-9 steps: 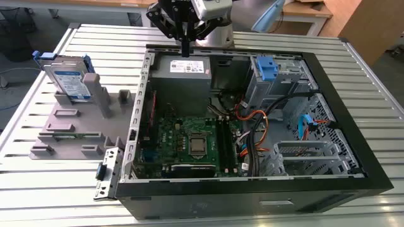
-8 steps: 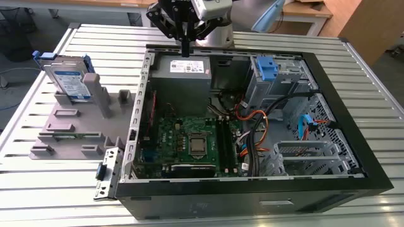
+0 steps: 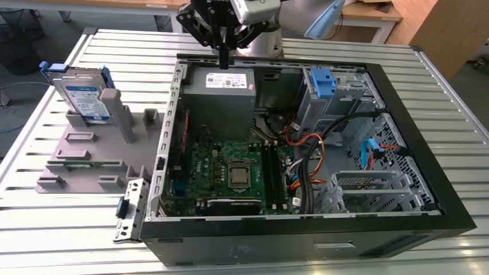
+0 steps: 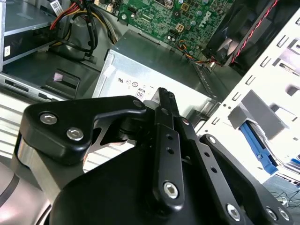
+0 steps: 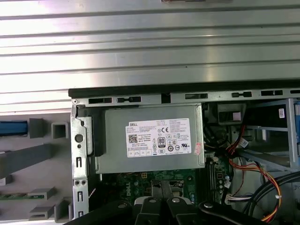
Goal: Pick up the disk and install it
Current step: 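Reach for the disk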
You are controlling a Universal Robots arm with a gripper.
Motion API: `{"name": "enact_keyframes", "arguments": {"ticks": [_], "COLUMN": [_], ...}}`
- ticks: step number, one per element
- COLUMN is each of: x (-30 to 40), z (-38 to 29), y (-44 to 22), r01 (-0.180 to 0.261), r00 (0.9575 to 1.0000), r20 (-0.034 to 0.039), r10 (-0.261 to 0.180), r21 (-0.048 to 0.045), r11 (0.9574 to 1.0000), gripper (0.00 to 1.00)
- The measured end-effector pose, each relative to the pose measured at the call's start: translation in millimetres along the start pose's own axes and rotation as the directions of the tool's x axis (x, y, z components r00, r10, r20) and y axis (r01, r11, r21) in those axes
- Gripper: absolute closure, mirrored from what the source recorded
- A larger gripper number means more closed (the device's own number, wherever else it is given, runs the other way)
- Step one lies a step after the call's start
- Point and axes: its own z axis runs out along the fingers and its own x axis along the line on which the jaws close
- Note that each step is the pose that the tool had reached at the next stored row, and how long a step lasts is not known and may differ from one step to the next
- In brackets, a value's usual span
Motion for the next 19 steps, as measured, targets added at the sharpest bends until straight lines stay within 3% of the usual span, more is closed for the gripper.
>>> {"name": "enact_keyframes", "arguments": {"ticks": [19], "x": [6.8], "z": [-0.2], "y": [-0.5], "r01": [0.0], "r00": [1.0], "r20": [0.0004], "r10": [0.0], "r21": [0.0], "r11": [1.0], "gripper": [0.89]}}
